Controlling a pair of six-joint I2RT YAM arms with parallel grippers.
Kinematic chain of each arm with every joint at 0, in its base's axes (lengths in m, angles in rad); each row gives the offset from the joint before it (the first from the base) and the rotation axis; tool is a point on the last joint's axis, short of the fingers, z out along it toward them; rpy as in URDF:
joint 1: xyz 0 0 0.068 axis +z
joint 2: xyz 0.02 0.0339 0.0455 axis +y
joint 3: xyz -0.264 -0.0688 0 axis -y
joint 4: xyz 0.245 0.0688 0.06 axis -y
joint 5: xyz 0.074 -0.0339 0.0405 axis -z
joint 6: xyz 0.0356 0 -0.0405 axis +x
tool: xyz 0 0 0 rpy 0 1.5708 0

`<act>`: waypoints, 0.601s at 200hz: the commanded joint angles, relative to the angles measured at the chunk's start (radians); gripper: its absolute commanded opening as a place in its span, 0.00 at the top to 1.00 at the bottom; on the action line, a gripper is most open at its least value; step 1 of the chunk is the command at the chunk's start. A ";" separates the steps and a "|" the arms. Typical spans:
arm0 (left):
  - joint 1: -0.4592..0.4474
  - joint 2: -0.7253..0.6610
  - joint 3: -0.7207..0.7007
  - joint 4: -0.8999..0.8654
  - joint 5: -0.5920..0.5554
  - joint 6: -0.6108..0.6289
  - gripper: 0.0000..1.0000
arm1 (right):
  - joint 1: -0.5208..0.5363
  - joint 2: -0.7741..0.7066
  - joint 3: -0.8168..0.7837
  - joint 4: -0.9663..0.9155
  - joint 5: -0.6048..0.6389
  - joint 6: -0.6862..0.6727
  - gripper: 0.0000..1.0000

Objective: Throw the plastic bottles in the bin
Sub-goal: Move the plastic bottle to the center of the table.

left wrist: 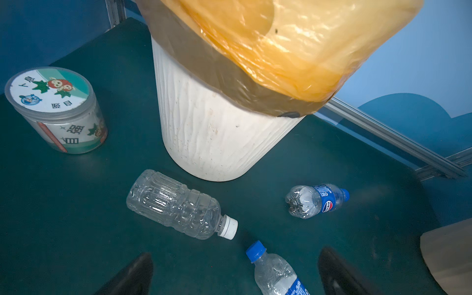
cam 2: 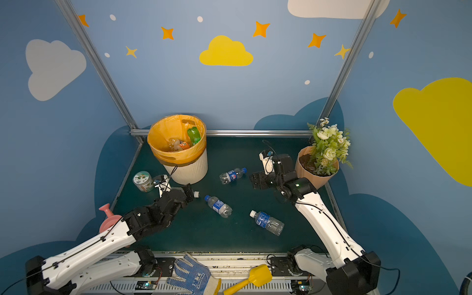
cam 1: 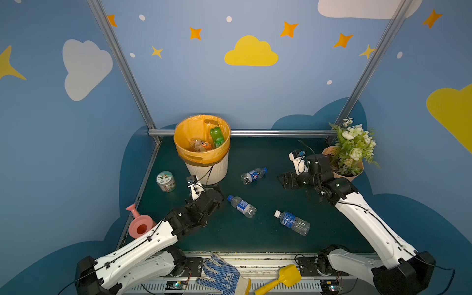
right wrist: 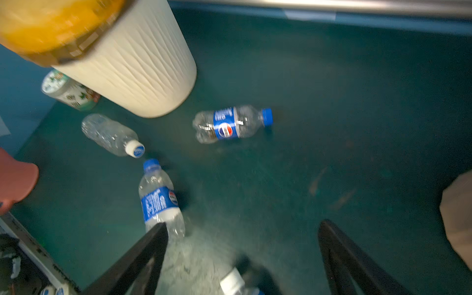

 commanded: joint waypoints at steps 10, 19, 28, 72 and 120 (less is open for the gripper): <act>-0.005 0.013 0.023 0.021 -0.005 -0.022 0.00 | -0.002 0.001 -0.053 -0.239 0.066 0.062 0.10; -0.007 0.012 0.019 0.027 -0.005 -0.018 0.00 | 0.000 -0.013 -0.077 -0.263 0.087 0.081 0.11; -0.006 0.009 0.014 0.032 -0.003 -0.015 0.00 | 0.000 -0.032 -0.102 -0.280 0.101 0.103 0.11; -0.007 -0.010 -0.005 0.040 0.003 0.014 0.00 | 0.001 -0.146 -0.221 -0.315 0.116 0.277 0.10; -0.007 -0.039 -0.028 0.064 -0.003 0.072 0.00 | -0.005 -0.262 -0.336 -0.354 0.169 0.560 0.07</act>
